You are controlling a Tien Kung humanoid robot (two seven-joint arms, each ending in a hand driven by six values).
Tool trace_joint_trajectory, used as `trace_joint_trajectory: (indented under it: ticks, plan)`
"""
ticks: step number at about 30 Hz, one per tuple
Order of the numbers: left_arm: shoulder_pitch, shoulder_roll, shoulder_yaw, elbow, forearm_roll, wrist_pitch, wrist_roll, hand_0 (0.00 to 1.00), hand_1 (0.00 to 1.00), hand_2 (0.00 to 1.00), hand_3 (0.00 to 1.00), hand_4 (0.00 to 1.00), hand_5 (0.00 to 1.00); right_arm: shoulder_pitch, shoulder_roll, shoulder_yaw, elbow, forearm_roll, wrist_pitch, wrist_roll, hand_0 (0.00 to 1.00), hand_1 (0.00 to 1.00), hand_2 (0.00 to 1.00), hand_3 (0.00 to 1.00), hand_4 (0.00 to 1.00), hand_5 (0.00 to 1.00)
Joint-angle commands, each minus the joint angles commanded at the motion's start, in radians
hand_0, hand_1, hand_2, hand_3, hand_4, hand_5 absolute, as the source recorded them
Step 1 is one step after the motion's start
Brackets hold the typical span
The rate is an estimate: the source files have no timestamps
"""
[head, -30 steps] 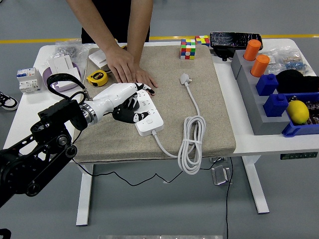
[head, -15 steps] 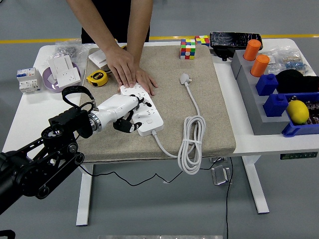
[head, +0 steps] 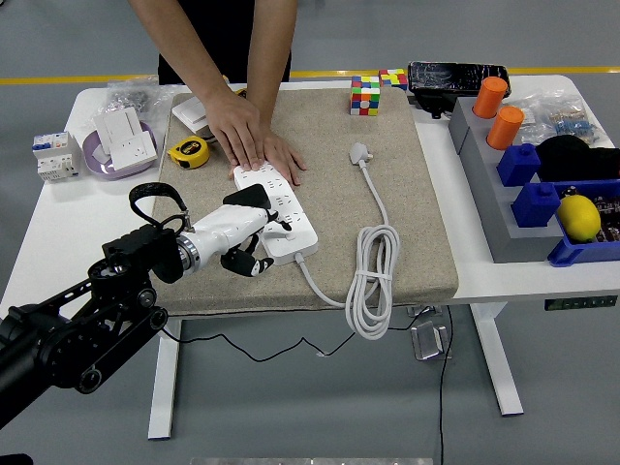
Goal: Pick up the plug,place it near the board,insert it into the board,press the button
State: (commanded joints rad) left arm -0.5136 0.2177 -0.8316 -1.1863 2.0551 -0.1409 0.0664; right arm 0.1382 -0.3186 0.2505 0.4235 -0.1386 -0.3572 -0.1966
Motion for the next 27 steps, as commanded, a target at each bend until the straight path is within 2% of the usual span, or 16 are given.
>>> trace_joint_trajectory:
  ticks: [11, 27]
  plan:
    - [-0.008, -0.017, 0.009, 0.029, -0.015, 0.007, -0.001, 0.147, 0.022, 0.145, 0.773, 0.672, 0.002, 0.003, 0.0, 0.0, 0.0, 0.0, 0.0, 0.0, 0.888, 0.808, 0.772, 0.808, 0.998, 0.998]
    - [-0.008, -0.021, 0.011, 0.055, -0.02, 0.011, -0.005, 0.148, 0.023, 0.146, 0.773, 0.671, 0.002, 0.005, 0.001, 0.002, 0.0, 0.0, 0.0, 0.0, 0.888, 0.807, 0.772, 0.808, 0.998, 0.998]
